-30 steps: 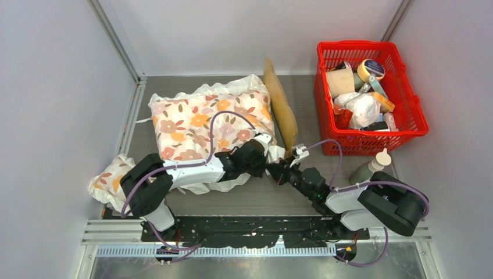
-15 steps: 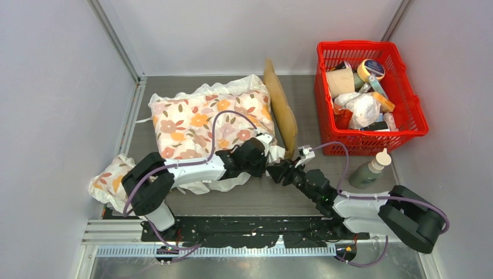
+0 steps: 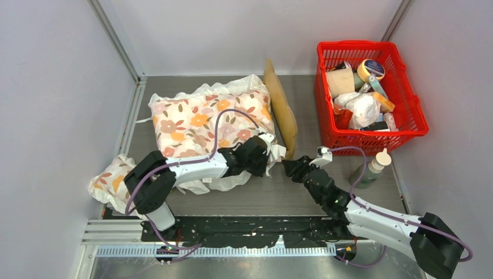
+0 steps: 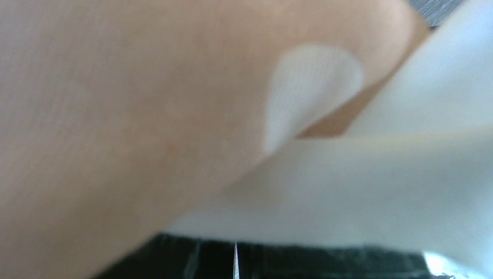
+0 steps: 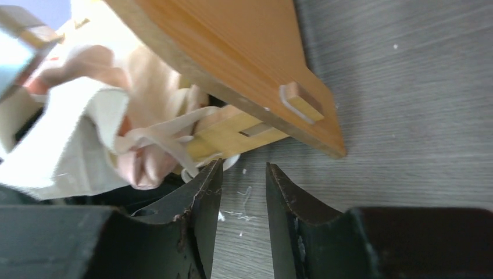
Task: Set up the pet bed
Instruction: Tie the ropes to the bed frame.
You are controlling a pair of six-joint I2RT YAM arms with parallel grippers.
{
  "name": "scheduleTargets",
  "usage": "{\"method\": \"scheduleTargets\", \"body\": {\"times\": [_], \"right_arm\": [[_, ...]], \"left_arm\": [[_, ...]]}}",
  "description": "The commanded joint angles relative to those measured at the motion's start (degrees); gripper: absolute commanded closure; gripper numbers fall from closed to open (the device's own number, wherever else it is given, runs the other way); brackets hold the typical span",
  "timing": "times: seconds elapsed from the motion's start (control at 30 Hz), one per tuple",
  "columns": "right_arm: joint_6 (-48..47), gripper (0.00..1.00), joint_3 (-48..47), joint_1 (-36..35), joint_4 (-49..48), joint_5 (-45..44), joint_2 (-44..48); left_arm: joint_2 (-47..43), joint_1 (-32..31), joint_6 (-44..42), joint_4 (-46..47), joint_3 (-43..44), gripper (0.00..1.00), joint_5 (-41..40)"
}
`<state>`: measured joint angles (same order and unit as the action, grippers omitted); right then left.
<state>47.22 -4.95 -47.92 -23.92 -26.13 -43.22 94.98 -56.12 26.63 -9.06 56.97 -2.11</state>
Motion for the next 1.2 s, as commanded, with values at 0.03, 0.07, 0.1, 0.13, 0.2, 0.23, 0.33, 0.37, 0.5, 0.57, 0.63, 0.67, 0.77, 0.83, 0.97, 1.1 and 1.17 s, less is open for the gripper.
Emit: {"method": "scheduleTargets", "body": {"times": [0.03,0.07,0.1,0.13,0.2,0.23,0.33,0.37,0.5,0.57,0.63,0.67,0.77,0.83,0.97,1.1,1.17], "right_arm": [[-0.2,0.61,-1.65,0.67,-4.06,3.3,-6.56],[-6.11,0.61,-1.47,0.71,-8.65,5.48,-7.47],[-9.44,0.61,-1.77,0.72,-10.03,9.52,-8.82],[-15.23,0.61,-3.01,0.72,-9.66,10.99,-9.36],[-20.9,0.61,-4.9,0.88,-5.97,10.78,-8.87],[-25.77,0.61,-5.51,1.07,-5.0,11.94,-8.49],[-34.77,0.61,-9.02,1.25,2.36,12.86,-4.77],[-39.23,0.61,-9.42,1.23,5.0,12.68,-3.76],[-49.35,0.57,-8.68,1.74,6.14,13.13,3.65],[-58.17,0.57,-5.94,2.14,1.67,22.51,8.08],[-64.73,0.57,-7.77,2.21,3.65,26.09,12.42],[-71.35,0.57,-8.31,2.17,4.91,28.16,13.1],[-85.35,0.59,-8.31,2.13,7.32,24.7,13.1],[-87.06,0.6,-8.73,2.16,8.4,23.94,10.66],[-90.57,0.6,-9.16,0.15,15.53,21.8,4.47],[-97.76,0.6,-4.23,-2.55,8.12,14.8,2.02],[-100.14,0.61,-3.23,-1.87,6.37,13.87,1.98]], "left_arm": [[0.38,0.84,0.15,-0.36,2.59,1.0,-0.75],[0.36,0.83,0.04,-0.76,2.8,1.0,-0.71],[0.43,0.88,0.0,-1.17,3.06,1.0,-0.7],[0.47,0.84,-0.12,-1.48,3.19,1.0,-0.54],[0.55,0.95,-0.32,-1.98,3.61,1.0,-0.25],[0.68,0.95,-0.3,-2.06,3.81,1.0,-0.14],[1.06,1.12,-0.11,-1.95,4.12,1.0,0.68],[1.09,1.25,0.05,-1.74,4.16,1.0,1.22],[1.41,1.76,0.45,-2.05,4.71,1.0,1.85],[1.58,2.12,0.67,-2.41,4.89,1.0,3.96],[1.74,2.45,1.0,-2.62,4.93,1.0,4.87],[1.77,2.64,1.09,-2.69,4.97,1.0,5.23],[2.23,3.0,1.29,-2.82,5.11,1.0,6.07],[2.69,3.26,1.34,-2.59,5.17,1.0,6.57],[4.05,3.63,1.14,-2.33,5.61,1.0,8.68],[5.37,3.9,0.79,-2.64,6.11,1.0,10.45],[5.37,4.04,0.82,-2.64,5.96,1.0,10.97]]}}
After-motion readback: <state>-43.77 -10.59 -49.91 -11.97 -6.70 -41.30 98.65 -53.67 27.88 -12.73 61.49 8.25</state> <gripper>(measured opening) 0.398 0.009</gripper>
